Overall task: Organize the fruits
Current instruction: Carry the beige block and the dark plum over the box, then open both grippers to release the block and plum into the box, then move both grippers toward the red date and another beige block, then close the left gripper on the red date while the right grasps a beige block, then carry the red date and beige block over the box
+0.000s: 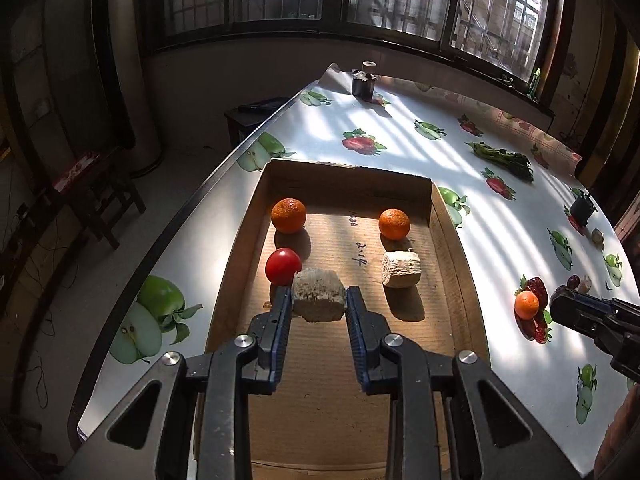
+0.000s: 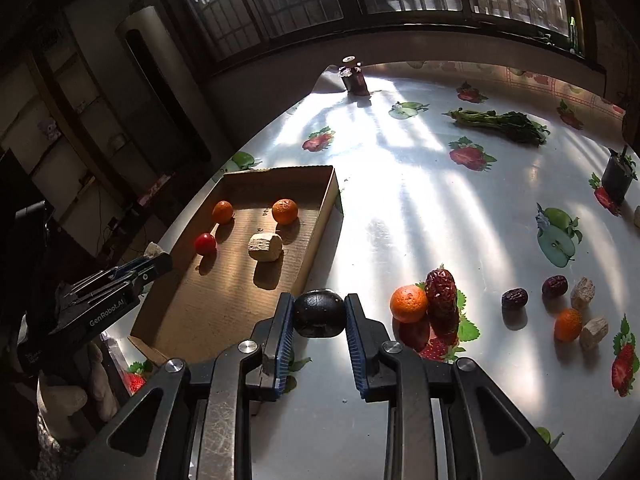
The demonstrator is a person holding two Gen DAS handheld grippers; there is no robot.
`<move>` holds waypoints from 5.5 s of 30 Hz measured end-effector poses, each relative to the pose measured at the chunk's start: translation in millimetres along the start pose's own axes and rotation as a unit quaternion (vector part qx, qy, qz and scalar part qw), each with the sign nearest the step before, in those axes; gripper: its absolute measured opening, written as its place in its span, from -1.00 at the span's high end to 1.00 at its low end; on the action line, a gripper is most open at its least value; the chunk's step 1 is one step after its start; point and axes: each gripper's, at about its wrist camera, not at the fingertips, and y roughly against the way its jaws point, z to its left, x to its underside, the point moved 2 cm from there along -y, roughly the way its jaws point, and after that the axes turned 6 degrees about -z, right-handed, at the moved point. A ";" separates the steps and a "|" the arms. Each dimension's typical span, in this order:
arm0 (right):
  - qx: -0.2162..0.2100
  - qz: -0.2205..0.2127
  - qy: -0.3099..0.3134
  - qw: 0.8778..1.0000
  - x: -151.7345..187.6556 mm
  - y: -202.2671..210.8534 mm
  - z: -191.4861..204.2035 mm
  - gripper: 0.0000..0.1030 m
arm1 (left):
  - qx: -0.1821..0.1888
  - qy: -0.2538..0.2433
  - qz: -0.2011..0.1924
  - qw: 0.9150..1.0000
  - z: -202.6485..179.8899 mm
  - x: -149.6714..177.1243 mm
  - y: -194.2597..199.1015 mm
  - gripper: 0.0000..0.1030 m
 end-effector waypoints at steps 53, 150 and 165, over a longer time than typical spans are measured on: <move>0.013 -0.035 -0.005 0.999 24.1 22.6 47.5 0.24 | 0.043 0.086 -0.114 0.989 10.4 30.7 195.8 -0.26; 0.094 -0.112 -0.136 0.980 62.3 116.9 -175.9 0.30 | 0.203 -0.066 -0.059 0.975 -162.1 29.9 47.7 0.33; -0.013 -0.048 -0.018 0.999 37.3 38.0 -12.2 0.29 | 0.033 0.035 -0.033 0.998 7.0 35.9 26.8 0.32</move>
